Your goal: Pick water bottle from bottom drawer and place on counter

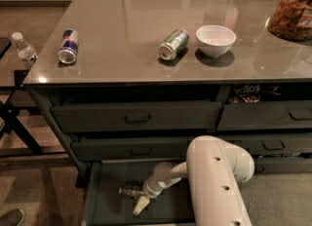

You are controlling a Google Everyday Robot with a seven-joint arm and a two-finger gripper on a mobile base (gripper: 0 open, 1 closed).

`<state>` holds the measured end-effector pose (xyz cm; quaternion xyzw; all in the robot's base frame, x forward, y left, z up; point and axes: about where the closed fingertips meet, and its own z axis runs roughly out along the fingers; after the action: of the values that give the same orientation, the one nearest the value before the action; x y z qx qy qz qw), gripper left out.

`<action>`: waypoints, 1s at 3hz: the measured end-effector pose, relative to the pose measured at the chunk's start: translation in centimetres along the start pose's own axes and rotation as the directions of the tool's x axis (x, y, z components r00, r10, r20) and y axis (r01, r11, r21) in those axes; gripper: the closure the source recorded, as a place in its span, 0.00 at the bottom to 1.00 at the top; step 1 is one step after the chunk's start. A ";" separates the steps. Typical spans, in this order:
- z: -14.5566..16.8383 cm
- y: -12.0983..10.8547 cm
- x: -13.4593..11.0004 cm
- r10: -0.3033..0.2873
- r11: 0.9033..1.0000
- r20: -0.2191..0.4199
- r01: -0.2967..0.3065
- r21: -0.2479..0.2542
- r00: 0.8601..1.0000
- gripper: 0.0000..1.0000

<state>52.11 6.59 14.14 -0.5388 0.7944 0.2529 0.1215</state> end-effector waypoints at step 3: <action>0.0 0.0 0.0 0.000 1.000 0.000 0.000 0.000 1.000 0.71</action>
Offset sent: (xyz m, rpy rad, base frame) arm 0.0000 0.0000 0.0000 0.0000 0.0000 0.0000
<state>52.09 6.59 14.13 -0.5388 0.7943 0.2530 0.1214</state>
